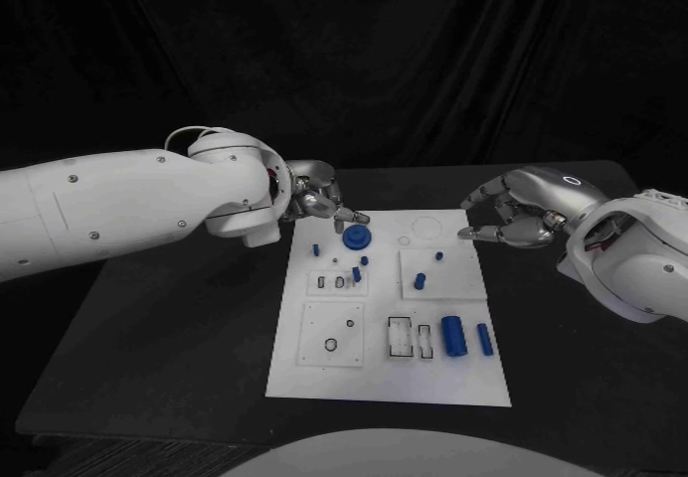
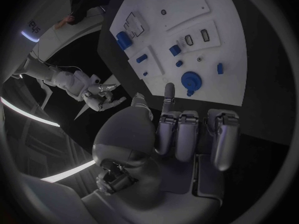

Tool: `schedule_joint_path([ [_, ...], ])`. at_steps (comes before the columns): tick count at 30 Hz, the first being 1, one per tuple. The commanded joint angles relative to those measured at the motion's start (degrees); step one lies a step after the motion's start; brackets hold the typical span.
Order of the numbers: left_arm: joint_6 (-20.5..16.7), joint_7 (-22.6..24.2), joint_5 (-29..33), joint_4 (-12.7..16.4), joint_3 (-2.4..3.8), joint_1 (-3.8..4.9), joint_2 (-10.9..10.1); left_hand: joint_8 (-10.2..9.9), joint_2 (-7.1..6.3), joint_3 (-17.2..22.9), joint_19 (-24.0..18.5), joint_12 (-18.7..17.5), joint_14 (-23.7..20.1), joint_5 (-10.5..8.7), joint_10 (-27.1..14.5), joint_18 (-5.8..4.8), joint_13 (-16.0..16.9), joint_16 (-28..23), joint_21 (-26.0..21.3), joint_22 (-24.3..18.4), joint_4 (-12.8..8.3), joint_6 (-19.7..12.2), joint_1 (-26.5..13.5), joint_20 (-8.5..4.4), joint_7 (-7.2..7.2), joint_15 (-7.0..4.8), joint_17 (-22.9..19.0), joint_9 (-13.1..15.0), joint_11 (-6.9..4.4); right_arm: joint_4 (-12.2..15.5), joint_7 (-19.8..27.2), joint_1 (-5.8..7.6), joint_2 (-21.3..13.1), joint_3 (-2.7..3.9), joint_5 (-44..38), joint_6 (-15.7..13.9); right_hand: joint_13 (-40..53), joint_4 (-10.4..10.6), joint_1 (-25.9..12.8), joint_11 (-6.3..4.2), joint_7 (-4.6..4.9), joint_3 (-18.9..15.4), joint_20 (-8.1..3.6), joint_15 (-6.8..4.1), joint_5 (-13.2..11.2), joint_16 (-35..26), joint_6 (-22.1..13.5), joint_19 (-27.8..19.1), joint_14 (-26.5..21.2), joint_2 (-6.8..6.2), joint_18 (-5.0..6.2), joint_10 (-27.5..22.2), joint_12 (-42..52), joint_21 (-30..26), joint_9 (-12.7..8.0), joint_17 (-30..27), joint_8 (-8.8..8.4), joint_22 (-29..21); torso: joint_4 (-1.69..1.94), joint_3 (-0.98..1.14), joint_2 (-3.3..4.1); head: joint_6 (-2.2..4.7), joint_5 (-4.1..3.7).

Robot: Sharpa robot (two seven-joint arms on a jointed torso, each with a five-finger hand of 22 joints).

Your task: Assemble the parts on the task board

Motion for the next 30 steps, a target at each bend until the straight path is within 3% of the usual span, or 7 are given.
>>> schedule_joint_path([
  [1,6.36,-6.86,-2.21,-0.74,0.05,0.20,1.57,-6.02,-0.61,1.45,3.00,0.14,5.95,-0.92,5.97,-0.02,15.07,0.15,-0.32,12.53,0.27,-6.11,-0.14,0.43,2.30,1.03,15.06,-2.46,1.72,0.38,-1.51,-0.14,-0.45,0.03,-0.91,-2.65,0.58,-0.20,0.09,-0.06,0.02,-0.27,0.36,0.37,0.37,0.27,1.19,1.89,3.07,0.61,0.15,0.65,0.66,0.43,0.23,0.13,0.46,11.89,-0.21,0.21,-0.04,-0.33,-0.39],
  [6,6.45,-5.91,-2.26,-1.63,0.05,0.22,3.18,-15.81,-1.12,4.57,0.28,0.14,5.95,-3.81,5.97,0.54,15.07,0.15,-1.35,10.51,-0.62,-21.45,0.57,3.48,6.32,4.82,15.06,-10.28,5.55,-0.13,-1.81,-0.26,-0.68,0.03,-1.14,-3.19,0.74,-0.21,0.15,-0.06,0.01,-0.30,0.36,0.37,0.53,0.37,1.45,1.95,3.11,0.71,0.13,0.77,0.84,0.56,0.28,0.28,0.54,11.93,-0.46,0.67,-0.06,-0.90,-0.43],
  [9,6.35,-5.62,-2.27,-1.97,0.04,0.22,3.81,-17.21,-1.36,5.66,-0.20,0.14,5.95,-5.28,5.97,0.67,15.07,0.15,-1.54,10.25,-0.94,-26.53,0.59,4.16,6.80,5.34,15.06,-12.61,5.95,-0.49,-1.86,-0.70,-0.77,0.03,-1.20,-3.33,0.67,-0.20,0.17,-0.06,0.03,-0.30,0.36,0.37,0.60,0.37,1.54,1.94,3.11,0.78,0.13,0.76,0.79,0.52,0.30,0.26,0.56,11.92,-0.53,0.91,0.00,-1.03,-0.17],
  [12,6.22,-6.37,-2.27,-2.02,0.04,0.22,4.06,-12.75,-1.53,6.64,0.35,0.14,5.95,-5.23,5.97,0.62,15.07,0.15,-1.37,10.78,-0.88,-9.35,-0.25,4.46,5.39,4.93,15.06,-8.94,5.20,-0.78,-1.73,-1.10,-0.78,0.03,-1.23,-3.55,0.60,-0.20,0.17,-0.05,0.03,-0.30,0.36,0.37,0.62,0.34,1.57,1.94,3.10,0.81,0.14,0.74,0.73,0.52,0.30,0.20,0.57,11.92,-0.55,1.06,0.00,-1.41,0.10],
  [17,7.08,-9.55,-2.28,-2.26,0.03,0.16,4.47,-7.17,-1.88,7.79,1.07,0.14,5.95,-4.97,5.97,0.48,15.07,0.15,-1.17,11.44,-0.30,0.80,-1.96,2.34,1.91,2.45,15.06,-4.81,2.28,-1.07,-1.61,-1.44,-0.93,0.03,-1.27,-4.04,0.79,-0.09,0.02,-0.02,0.09,-0.37,0.37,0.38,0.74,0.38,1.86,1.97,3.12,1.04,0.12,0.87,0.94,0.57,0.36,0.25,0.66,11.94,-0.70,1.54,-0.07,-1.56,0.50],
  [24,11.33,-14.93,-2.28,-3.98,0.02,-0.27,5.75,-0.62,-2.43,9.45,1.92,0.14,5.95,-4.39,5.97,0.30,15.07,0.15,-1.06,12.06,0.13,1.87,-4.43,-0.47,-0.62,-0.28,15.06,7.15,-0.29,-1.21,-1.60,-1.73,-1.25,0.03,-1.29,-4.41,0.77,-0.01,-0.28,0.03,0.16,-0.48,0.39,0.42,1.28,0.39,2.32,1.97,3.11,1.57,0.13,0.93,0.97,0.52,0.45,0.20,0.74,11.92,-0.61,2.06,-0.35,-2.21,0.79],
  [30,11.61,-15.95,-2.28,-6.68,0.01,-1.46,7.23,0.80,-2.71,10.36,2.56,0.14,5.95,-3.31,5.97,0.16,15.07,0.15,-0.87,12.50,-0.41,2.24,-4.46,-1.01,-1.24,-0.81,15.06,10.66,-0.91,-1.35,-1.54,-2.18,-1.21,0.03,-1.33,-4.87,0.59,0.01,-0.46,0.06,0.19,-0.51,0.41,0.44,1.72,0.41,2.42,1.99,3.12,2.01,0.13,0.87,0.83,0.56,0.46,0.19,0.69,11.93,-0.73,2.19,-0.48,-2.21,1.07],
])
